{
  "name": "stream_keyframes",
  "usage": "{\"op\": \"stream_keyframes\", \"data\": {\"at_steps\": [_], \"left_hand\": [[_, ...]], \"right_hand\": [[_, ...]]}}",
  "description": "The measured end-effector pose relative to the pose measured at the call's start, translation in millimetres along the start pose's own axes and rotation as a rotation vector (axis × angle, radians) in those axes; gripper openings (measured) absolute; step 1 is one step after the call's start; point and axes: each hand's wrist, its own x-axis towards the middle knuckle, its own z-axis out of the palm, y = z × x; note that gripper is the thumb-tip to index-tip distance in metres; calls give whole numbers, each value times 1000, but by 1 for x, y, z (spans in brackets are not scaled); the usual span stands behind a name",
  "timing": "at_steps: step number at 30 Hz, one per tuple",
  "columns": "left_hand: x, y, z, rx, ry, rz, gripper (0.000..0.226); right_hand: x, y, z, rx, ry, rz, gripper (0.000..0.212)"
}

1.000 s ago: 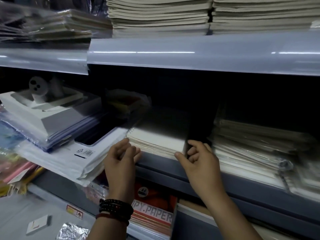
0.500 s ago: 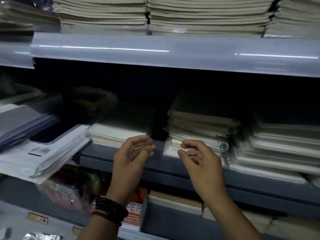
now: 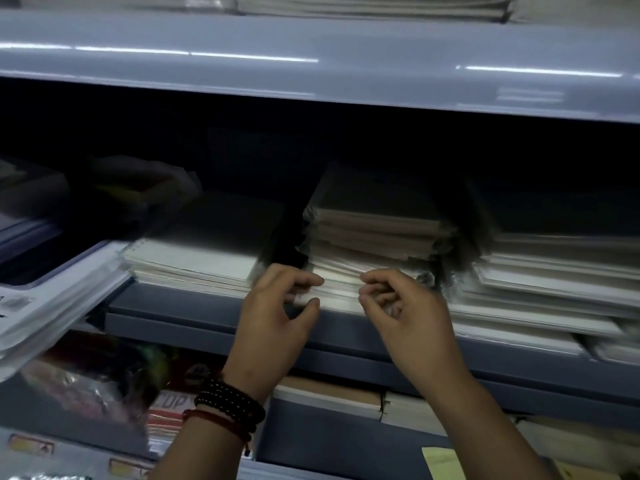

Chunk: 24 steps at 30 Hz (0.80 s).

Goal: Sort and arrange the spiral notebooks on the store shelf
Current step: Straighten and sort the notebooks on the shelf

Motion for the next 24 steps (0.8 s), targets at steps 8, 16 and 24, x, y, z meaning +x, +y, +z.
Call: {"op": "stream_keyframes", "data": {"at_steps": [8, 16, 24], "left_hand": [[-2, -8, 5, 183, 1, 22, 25], [-6, -12, 6, 248, 2, -23, 26], [-3, -15, 5, 350, -80, -5, 40]], "right_hand": [[0, 6, -4, -328, -19, -108, 20], [3, 0, 6, -483, 119, -85, 25], [15, 0, 16, -541, 245, 25, 32]]}}
